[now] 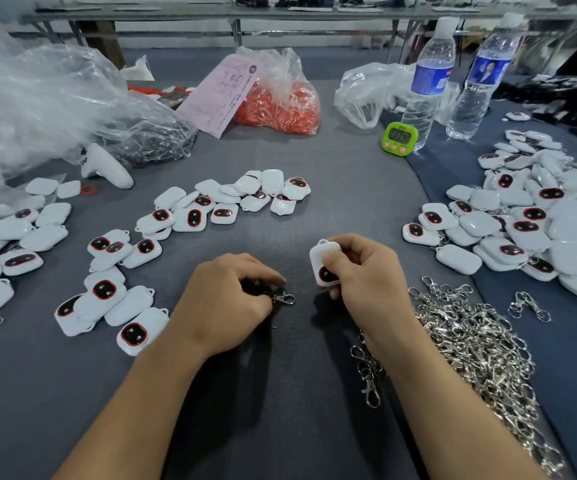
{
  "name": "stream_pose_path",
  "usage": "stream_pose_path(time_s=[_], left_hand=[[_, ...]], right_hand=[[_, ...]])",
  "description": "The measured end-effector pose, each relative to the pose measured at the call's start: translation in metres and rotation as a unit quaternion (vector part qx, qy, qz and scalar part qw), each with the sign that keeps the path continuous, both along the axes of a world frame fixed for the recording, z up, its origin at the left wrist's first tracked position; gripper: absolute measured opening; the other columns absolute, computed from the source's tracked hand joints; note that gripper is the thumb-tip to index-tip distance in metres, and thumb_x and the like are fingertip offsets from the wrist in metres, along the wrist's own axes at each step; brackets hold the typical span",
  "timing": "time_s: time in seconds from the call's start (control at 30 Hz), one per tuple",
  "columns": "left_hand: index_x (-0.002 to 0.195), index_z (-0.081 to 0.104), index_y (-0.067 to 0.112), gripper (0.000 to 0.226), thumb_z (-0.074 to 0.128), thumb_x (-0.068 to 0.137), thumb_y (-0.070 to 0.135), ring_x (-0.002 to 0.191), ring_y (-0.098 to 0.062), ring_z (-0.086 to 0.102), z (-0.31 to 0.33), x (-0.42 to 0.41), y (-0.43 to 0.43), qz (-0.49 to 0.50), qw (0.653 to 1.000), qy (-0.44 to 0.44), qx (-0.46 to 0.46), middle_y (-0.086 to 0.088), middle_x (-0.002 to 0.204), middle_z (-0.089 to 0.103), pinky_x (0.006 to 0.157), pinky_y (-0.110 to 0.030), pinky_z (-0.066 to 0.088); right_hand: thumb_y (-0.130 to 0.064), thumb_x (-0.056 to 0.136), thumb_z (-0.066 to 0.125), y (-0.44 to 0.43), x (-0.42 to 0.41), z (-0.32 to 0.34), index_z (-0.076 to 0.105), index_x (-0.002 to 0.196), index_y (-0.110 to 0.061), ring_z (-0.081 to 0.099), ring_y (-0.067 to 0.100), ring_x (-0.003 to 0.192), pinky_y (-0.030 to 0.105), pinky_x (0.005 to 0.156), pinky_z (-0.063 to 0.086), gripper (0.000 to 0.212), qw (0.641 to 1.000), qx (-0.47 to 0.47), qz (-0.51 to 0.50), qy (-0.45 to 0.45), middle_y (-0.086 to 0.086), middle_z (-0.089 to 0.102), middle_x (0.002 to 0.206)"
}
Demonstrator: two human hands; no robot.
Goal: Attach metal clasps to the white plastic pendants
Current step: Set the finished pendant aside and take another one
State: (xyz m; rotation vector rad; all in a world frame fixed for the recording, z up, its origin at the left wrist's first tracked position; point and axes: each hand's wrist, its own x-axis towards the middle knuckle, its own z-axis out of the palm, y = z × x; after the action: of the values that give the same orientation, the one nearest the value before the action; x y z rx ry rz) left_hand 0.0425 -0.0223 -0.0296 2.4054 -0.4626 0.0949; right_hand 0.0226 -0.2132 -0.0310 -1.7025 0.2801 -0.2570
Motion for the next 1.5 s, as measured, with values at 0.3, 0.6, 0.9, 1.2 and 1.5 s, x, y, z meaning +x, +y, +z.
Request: stream_pose_path(time_s=[0.3, 0.6, 0.9, 1.2, 1.5], left_hand=[[0.07, 0.078, 0.041, 0.016, 0.086, 0.073, 0.028, 0.087, 0.009, 0.062, 0.0, 0.001, 0.01, 0.032, 0.998, 0.047, -0.02, 0.031, 0.088, 0.068, 0.07, -0.001, 0.037], [0.08, 0.078, 0.048, 0.019, 0.088, 0.068, 0.039, 0.095, 0.008, 0.061, -0.002, 0.001, 0.012, 0.077, 0.996, 0.032, -0.035, 0.03, 0.097, 0.068, 0.08, -0.015, 0.045], [0.09, 0.08, 0.037, 0.013, 0.076, 0.082, 0.027, 0.098, 0.0, 0.059, -0.002, -0.002, 0.005, 0.051, 0.999, 0.003, -0.014, 0.02, 0.101, 0.069, 0.084, -0.008, 0.04], [0.101, 0.078, 0.043, 0.021, 0.075, 0.083, 0.032, 0.109, -0.003, 0.052, 0.003, -0.002, 0.006, -0.018, 0.999, 0.026, 0.024, 0.023, 0.111, 0.063, 0.095, -0.025, 0.04], [0.08, 0.08, 0.035, 0.01, 0.081, 0.08, 0.025, 0.073, 0.006, 0.067, -0.002, 0.001, 0.001, 0.07, 0.984, 0.073, -0.146, 0.024, 0.077, 0.073, 0.065, -0.005, 0.044]], right_hand=[[-0.002, 0.083, 0.078, 0.009, -0.01, 0.008, 0.073, 0.09, -0.013, 0.059, 0.015, 0.059, 0.021, 0.05, 0.044, 0.014, 0.986, 0.12, 0.116, -0.003, 0.001, 0.067, 0.07], [-0.015, 0.075, 0.076, 0.015, -0.015, 0.003, 0.054, 0.073, -0.025, 0.063, 0.024, 0.065, 0.042, 0.064, 0.055, 0.024, 0.985, -0.151, 0.088, 0.007, -0.001, 0.073, 0.074], [-0.021, 0.077, 0.079, 0.022, -0.019, 0.003, 0.071, 0.077, -0.028, 0.061, 0.008, 0.075, 0.013, 0.063, 0.045, 0.011, 0.957, -0.275, 0.089, -0.01, -0.01, 0.069, 0.07], [-0.031, 0.088, 0.068, 0.025, -0.016, 0.006, 0.075, 0.087, -0.024, 0.063, 0.029, 0.084, 0.039, 0.072, 0.051, 0.009, 0.897, -0.425, 0.12, 0.02, -0.002, 0.069, 0.083], [-0.023, 0.085, 0.074, 0.021, -0.014, 0.007, 0.073, 0.067, -0.025, 0.059, -0.002, 0.066, 0.008, 0.057, 0.041, 0.018, 0.967, -0.249, 0.041, 0.03, -0.02, 0.063, 0.059]])
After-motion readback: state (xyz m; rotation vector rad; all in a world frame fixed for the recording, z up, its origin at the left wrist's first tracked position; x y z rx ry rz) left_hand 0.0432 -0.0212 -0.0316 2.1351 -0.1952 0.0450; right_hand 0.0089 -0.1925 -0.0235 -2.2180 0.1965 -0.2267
